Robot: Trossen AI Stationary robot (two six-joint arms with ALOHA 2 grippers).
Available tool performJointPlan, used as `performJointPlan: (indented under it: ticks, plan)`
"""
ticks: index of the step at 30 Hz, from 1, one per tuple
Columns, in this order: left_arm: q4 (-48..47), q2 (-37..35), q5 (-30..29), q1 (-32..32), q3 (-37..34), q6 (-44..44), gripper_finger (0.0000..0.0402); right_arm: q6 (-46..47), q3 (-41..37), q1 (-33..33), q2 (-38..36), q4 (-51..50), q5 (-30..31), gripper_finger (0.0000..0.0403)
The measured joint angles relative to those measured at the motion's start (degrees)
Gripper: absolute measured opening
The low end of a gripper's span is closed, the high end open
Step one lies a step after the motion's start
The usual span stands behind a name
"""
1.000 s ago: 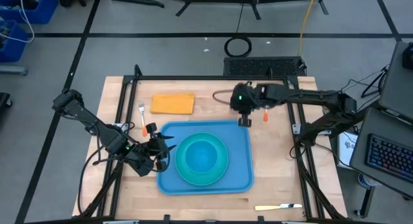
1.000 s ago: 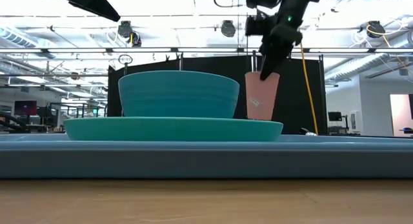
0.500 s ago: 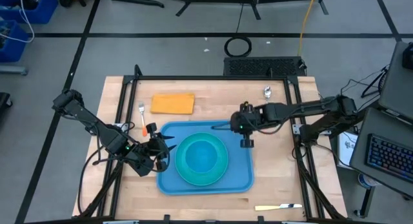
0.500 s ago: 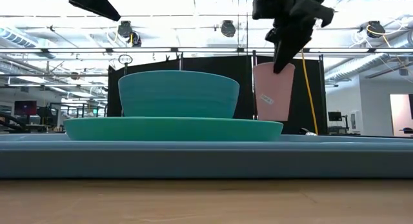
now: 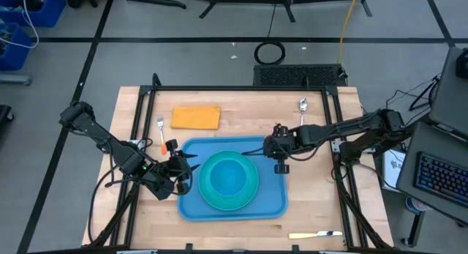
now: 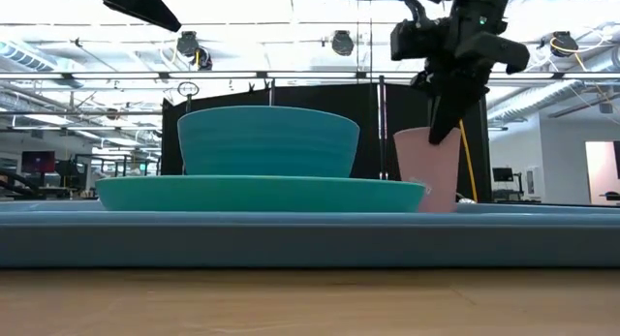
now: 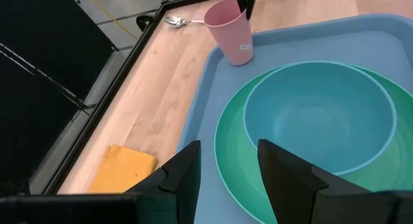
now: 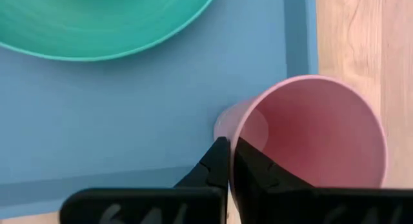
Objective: Set up tray
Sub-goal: Put the pink cup on top of the blue tray
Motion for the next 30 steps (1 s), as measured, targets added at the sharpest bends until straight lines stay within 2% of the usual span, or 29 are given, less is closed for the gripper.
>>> performJointPlan:
  ticks: [20,30]
  plan:
    - [-0.02,0.0,0.0,0.0,0.0,-0.07,0.0159,-0.45,-0.14,0.0,0.0,2.7,-1.95,0.0]
    - [-0.02,0.0,0.02,0.0,0.0,-0.11,0.0159,-0.27,-0.14,0.0,0.0,2.7,-2.01,0.0013]
